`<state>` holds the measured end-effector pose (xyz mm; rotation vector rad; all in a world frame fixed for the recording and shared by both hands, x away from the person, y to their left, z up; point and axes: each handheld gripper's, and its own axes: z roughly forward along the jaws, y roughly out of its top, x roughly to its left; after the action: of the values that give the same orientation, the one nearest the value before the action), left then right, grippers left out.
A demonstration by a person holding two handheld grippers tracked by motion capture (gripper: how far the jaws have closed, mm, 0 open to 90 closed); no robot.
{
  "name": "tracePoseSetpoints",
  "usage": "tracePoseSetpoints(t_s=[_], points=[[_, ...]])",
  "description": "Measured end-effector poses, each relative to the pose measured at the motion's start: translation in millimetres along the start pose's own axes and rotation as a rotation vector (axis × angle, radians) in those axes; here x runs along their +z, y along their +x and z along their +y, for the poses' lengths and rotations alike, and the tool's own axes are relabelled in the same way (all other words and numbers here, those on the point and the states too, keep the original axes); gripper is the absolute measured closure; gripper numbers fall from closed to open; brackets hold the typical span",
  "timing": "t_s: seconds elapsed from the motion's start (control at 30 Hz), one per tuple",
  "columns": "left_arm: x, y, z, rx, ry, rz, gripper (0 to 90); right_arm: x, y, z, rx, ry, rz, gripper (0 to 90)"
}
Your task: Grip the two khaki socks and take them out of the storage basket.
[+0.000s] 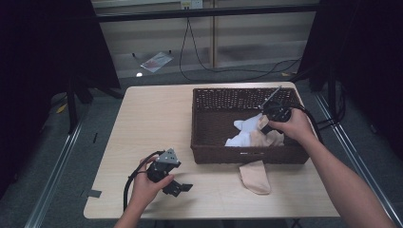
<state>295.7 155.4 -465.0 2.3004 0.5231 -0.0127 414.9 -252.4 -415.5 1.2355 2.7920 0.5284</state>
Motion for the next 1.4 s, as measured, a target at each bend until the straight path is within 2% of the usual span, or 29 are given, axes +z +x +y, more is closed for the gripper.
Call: tracePoseSetpoints(t_s=[0.6,1.0,1.23,1.4], points=[[-0.9,0.6,0.4,-0.002,-0.005,-0.002,3.5,-73.3,4.9,1.8,-0.041,-0.037,0.066,88.6],[-1.5,0.5,-0.1,-0.001,-0.011,-0.008,3.0,-108.9,14.4,2.5,-0.072,-0.062,0.097,88.6],[-4.9,-1.1,-1.2,-0.010,-0.008,0.009,3.0,-125.8,22.8,4.6,-0.117,-0.072,0.110,88.6],[-4.9,-1.0,-3.0,-0.013,-0.022,0.004,3.0,-137.5,30.0,5.7,-0.146,-0.094,0.127,88.6]])
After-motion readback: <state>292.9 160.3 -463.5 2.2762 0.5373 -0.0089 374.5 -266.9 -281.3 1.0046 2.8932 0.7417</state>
